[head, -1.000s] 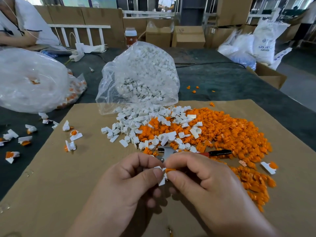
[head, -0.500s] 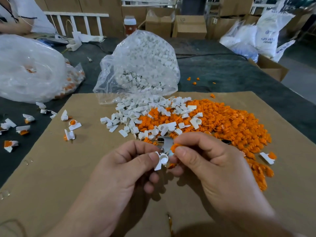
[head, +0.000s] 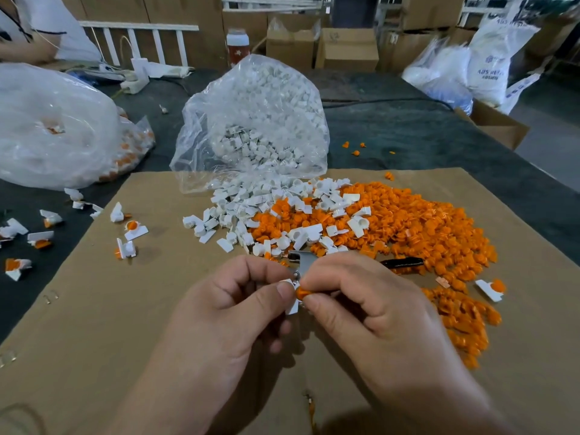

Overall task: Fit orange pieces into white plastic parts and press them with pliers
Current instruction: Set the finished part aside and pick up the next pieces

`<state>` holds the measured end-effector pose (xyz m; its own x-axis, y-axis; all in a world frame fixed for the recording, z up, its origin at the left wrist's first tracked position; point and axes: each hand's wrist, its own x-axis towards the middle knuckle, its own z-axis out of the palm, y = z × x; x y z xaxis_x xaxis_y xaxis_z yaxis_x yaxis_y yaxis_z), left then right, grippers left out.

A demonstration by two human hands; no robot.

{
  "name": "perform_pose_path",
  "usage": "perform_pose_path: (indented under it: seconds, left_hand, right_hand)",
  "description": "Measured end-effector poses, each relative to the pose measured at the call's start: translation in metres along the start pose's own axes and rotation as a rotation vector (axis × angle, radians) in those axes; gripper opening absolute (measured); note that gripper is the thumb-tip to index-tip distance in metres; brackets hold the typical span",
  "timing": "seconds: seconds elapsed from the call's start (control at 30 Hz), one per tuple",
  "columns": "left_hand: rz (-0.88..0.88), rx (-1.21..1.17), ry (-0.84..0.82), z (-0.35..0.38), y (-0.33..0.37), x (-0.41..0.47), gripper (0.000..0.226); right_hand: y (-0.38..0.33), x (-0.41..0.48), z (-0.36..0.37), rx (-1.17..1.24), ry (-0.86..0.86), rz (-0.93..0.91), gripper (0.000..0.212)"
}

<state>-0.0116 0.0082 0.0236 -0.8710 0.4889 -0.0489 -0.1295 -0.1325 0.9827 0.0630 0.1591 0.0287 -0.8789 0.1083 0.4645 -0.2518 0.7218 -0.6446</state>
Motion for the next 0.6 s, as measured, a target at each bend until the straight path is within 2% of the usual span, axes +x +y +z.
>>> perform_pose_path:
  seconds: [0.13,0.23,0.3,0.33,0.47,0.6]
  left_hand:
    - [0.038,0.007,0.009,-0.001,0.000,-0.001,0.030]
    - [0.085,0.057,-0.004,-0.002,0.000,-0.002,0.028]
    - [0.123,0.083,-0.012,-0.002,-0.001,-0.003,0.016]
    - [0.135,0.095,-0.010,-0.003,-0.002,-0.003,0.014]
    - [0.143,0.204,0.059,-0.004,-0.007,-0.001,0.014]
    - [0.222,0.436,0.142,-0.005,-0.010,-0.005,0.017]
  right_hand:
    - [0.001,0.000,0.000,0.071,-0.014,0.060,0.011]
    - [0.003,-0.003,0.001,0.213,-0.026,0.143,0.014]
    - [0.003,-0.004,0.002,0.323,-0.037,0.209,0.018]
    - [0.003,-0.004,0.002,0.309,-0.029,0.200,0.016]
    - [0.001,-0.002,0.002,-0.107,0.079,-0.117,0.006]
    - [-0.001,-0.001,0.002,-0.194,0.010,-0.150,0.011]
